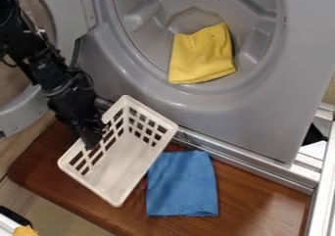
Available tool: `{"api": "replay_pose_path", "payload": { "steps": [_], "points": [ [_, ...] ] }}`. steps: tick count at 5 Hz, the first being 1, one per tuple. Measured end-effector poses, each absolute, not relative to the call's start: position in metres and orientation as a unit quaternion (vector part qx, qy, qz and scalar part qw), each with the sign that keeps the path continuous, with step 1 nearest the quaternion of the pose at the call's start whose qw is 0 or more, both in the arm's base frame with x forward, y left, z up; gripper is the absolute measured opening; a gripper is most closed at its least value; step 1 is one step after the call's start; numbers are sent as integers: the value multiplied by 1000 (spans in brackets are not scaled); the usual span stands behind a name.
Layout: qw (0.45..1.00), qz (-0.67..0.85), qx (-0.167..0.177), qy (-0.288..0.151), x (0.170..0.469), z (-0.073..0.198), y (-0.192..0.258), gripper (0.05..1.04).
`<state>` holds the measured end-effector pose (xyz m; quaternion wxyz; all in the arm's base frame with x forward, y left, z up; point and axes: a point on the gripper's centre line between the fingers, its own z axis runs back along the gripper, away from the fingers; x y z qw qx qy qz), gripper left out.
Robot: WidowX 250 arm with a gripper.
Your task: Move the white basket to the left side of the blue mat.
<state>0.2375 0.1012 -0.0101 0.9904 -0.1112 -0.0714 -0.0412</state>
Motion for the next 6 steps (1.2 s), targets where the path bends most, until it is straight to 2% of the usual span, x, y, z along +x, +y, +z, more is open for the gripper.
{"api": "replay_pose_path", "payload": {
  "steps": [1,2,3,5,6],
  "points": [
    [991,-33,-113,-60,239,-20,107,97],
    [991,-27,-115,-58,240,-22,108,145],
    [991,-20,-120,-59,242,-21,107,350],
    [990,-21,-124,-58,242,-21,105,948],
    [990,-25,-126,-57,243,-20,102,1011]
  ]
}}
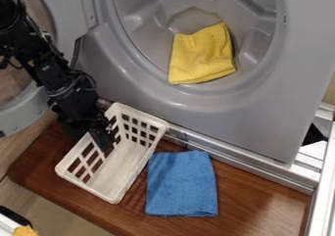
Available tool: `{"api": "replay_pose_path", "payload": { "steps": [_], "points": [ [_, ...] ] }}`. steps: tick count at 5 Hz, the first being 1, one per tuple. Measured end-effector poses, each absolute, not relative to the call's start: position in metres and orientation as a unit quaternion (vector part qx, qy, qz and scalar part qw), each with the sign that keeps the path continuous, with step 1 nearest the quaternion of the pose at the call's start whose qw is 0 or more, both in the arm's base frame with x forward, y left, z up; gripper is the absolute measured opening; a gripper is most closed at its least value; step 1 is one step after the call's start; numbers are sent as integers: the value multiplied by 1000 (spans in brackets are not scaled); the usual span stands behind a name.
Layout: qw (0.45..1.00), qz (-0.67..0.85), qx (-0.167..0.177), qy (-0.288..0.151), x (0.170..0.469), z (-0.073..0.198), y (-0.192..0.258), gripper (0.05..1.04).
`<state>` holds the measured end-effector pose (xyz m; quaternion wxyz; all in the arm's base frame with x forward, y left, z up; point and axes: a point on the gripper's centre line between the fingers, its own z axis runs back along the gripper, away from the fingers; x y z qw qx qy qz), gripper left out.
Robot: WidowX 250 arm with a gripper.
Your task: Move the white basket to the left side of the blue mat.
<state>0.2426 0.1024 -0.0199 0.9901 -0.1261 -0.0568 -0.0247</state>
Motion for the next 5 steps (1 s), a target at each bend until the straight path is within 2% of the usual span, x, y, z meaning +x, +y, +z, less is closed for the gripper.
{"api": "replay_pose_path", "payload": {
  "steps": [3,5],
  "points": [
    [991,-77,-84,-64,243,31,83,1001],
    [987,-123,-85,-52,248,38,70,1001]
  ]
}}
